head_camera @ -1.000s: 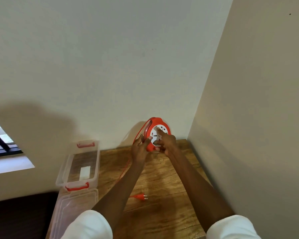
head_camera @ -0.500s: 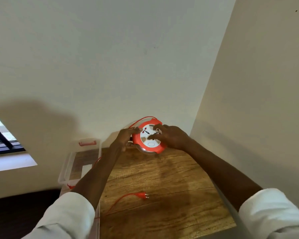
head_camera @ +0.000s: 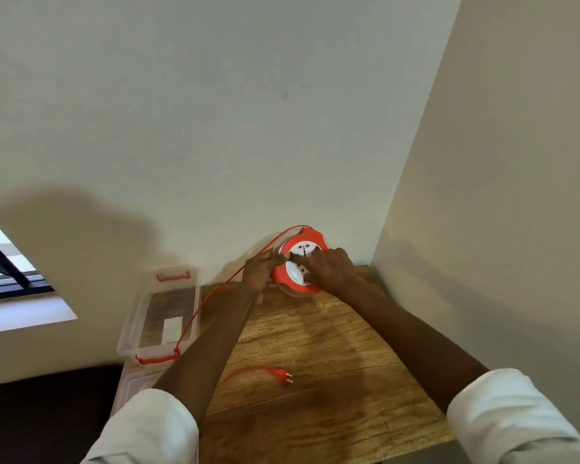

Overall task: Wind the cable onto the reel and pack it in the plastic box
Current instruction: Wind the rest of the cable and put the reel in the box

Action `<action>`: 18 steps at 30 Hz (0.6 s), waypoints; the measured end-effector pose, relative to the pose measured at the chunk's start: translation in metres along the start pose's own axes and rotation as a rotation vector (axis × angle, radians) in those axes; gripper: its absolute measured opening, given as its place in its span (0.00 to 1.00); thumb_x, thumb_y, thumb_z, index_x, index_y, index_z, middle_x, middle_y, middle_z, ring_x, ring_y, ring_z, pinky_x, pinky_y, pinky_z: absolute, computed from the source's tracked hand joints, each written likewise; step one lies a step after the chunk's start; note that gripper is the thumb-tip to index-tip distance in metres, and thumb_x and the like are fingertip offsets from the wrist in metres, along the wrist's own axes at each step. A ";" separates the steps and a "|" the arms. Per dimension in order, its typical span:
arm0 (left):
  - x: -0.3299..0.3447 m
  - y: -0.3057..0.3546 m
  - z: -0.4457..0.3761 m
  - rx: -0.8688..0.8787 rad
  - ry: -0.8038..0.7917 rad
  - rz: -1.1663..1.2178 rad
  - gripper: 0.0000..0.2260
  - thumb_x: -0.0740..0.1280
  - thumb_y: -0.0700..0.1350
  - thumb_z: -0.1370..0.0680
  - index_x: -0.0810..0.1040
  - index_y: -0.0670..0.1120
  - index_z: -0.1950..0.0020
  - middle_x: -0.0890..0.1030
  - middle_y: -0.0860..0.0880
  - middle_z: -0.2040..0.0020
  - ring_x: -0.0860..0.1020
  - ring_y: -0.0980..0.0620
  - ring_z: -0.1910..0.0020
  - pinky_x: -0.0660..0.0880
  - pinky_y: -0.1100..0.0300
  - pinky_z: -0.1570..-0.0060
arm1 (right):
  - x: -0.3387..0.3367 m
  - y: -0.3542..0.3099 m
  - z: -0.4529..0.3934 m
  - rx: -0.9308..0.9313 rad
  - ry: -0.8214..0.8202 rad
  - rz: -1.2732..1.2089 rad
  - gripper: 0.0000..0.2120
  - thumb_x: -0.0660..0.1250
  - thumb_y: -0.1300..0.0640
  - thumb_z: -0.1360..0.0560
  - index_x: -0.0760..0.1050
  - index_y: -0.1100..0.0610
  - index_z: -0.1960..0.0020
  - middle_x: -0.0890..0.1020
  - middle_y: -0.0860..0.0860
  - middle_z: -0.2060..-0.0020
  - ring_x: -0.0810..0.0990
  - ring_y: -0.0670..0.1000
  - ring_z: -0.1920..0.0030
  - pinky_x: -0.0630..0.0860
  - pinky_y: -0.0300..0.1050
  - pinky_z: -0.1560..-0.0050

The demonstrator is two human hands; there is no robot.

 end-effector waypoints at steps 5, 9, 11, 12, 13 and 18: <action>0.022 -0.011 0.015 0.055 0.115 0.209 0.11 0.76 0.49 0.26 0.82 0.52 0.44 0.86 0.54 0.51 0.86 0.51 0.55 0.82 0.60 0.62 | 0.005 0.003 0.004 0.583 0.045 -0.653 0.34 0.65 0.31 0.28 0.64 0.41 0.25 0.75 0.52 0.29 0.76 0.59 0.33 0.73 0.57 0.35; 0.040 -0.021 0.031 0.159 0.132 0.128 0.14 0.73 0.52 0.23 0.78 0.57 0.38 0.82 0.56 0.46 0.83 0.55 0.48 0.81 0.64 0.56 | 0.015 -0.015 0.005 1.069 0.166 -1.624 0.34 0.71 0.38 0.26 0.68 0.52 0.26 0.76 0.55 0.31 0.79 0.59 0.39 0.80 0.52 0.47; 0.042 -0.026 0.036 0.193 0.154 0.069 0.15 0.72 0.52 0.23 0.77 0.55 0.36 0.81 0.56 0.44 0.82 0.55 0.48 0.78 0.70 0.59 | 0.021 -0.027 0.010 1.275 0.202 -2.072 0.32 0.74 0.43 0.26 0.69 0.57 0.29 0.79 0.57 0.36 0.81 0.60 0.44 0.84 0.51 0.53; 0.041 -0.028 0.036 0.202 0.163 0.047 0.16 0.72 0.52 0.23 0.78 0.54 0.36 0.80 0.55 0.44 0.82 0.55 0.48 0.77 0.72 0.61 | 0.025 -0.030 0.011 1.288 0.188 -2.144 0.32 0.74 0.43 0.26 0.70 0.58 0.29 0.80 0.58 0.38 0.82 0.61 0.45 0.84 0.50 0.57; 0.039 -0.030 0.035 0.200 0.165 0.029 0.16 0.72 0.52 0.23 0.78 0.53 0.36 0.80 0.54 0.43 0.82 0.55 0.48 0.77 0.72 0.61 | 0.027 -0.032 0.014 1.262 0.160 -2.153 0.32 0.74 0.42 0.26 0.71 0.59 0.31 0.82 0.59 0.40 0.83 0.60 0.48 0.83 0.47 0.63; 0.026 -0.038 0.024 0.023 0.111 0.225 0.13 0.72 0.47 0.22 0.80 0.49 0.39 0.85 0.47 0.44 0.85 0.48 0.49 0.84 0.52 0.52 | 0.028 -0.014 0.022 0.969 0.078 -1.593 0.17 0.70 0.44 0.23 0.79 0.57 0.44 0.86 0.56 0.48 0.86 0.53 0.56 0.82 0.48 0.61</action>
Point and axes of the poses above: each hand's wrist, its own z-axis away from the middle knuckle, its own x-axis out of the palm, y = z × x, the point moved 3 cm from there along -z, towards the middle knuckle
